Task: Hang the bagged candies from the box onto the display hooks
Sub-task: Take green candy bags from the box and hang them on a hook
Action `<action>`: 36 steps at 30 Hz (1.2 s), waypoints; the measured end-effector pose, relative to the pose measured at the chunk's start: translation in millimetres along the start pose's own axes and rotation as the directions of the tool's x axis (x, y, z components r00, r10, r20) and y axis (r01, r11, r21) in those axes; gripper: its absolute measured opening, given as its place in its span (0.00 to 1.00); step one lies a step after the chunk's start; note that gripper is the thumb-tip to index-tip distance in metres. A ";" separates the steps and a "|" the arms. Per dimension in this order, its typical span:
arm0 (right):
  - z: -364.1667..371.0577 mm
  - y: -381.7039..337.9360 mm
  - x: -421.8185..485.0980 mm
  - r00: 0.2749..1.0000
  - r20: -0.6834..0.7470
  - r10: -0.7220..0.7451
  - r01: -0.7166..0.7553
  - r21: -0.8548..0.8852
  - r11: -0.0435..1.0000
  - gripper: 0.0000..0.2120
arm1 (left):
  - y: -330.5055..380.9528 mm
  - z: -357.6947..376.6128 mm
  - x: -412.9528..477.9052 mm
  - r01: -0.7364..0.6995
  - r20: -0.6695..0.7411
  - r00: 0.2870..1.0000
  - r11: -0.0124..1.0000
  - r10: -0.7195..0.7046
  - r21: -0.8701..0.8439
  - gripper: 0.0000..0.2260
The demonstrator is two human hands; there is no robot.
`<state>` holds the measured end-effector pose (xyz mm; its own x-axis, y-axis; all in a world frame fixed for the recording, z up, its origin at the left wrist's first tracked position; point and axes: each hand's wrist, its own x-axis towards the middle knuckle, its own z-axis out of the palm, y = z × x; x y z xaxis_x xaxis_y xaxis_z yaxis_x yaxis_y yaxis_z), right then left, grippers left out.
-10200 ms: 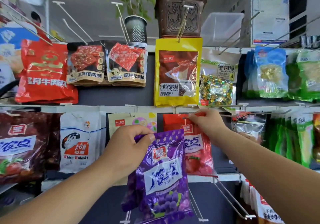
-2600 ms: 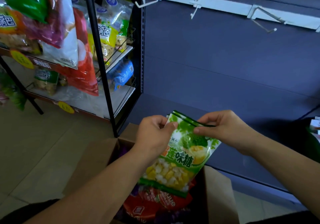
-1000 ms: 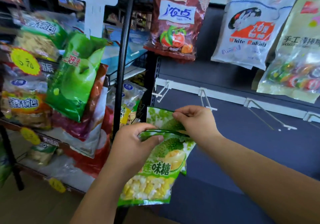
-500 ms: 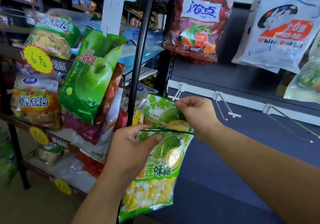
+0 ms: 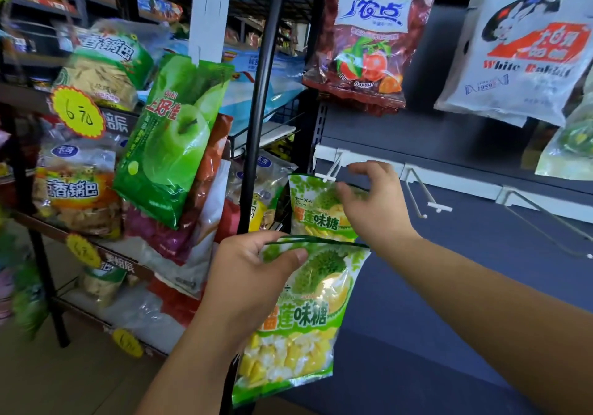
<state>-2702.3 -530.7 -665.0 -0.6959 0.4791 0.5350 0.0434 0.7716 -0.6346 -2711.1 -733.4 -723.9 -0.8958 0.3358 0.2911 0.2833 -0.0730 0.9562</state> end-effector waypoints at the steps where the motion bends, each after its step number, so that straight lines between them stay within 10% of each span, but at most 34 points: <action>1: -4.0 -0.7 -17.4 0.994 -0.020 -0.105 0.105 0.015 0.994 0.15 | 2.3 1.0 -2.0 -0.002 0.007 1.000 1.000 0.002 0.002 0.06; 3: -13.8 0.2 -49.6 0.981 0.021 -0.192 0.190 0.087 0.978 0.12 | 5.7 2.9 -4.8 -0.007 0.013 1.000 1.000 0.007 0.012 0.04; 7: -34.6 11.5 -68.4 0.902 0.429 0.055 -0.173 0.240 0.955 0.07 | 4.9 5.2 -6.4 -0.024 0.007 1.000 0.999 0.024 0.042 0.04; 14: -55.2 7.8 -65.5 0.820 0.561 0.115 -0.329 0.298 0.896 0.07 | 4.2 -0.8 -8.7 -0.052 -0.013 0.998 0.995 0.053 0.090 0.07; 36: -66.6 -4.1 -47.2 0.949 0.261 0.175 -0.243 0.253 0.936 0.09 | 17.7 -33.0 -12.2 -0.075 -0.015 0.996 0.944 0.084 0.320 0.04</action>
<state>-2621.9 -528.7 -650.5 -0.8401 0.4809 0.2509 0.0279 0.5003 -0.8654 -2706.5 -769.7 -709.6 -0.8738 0.3142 0.3712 0.4445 0.2063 0.8717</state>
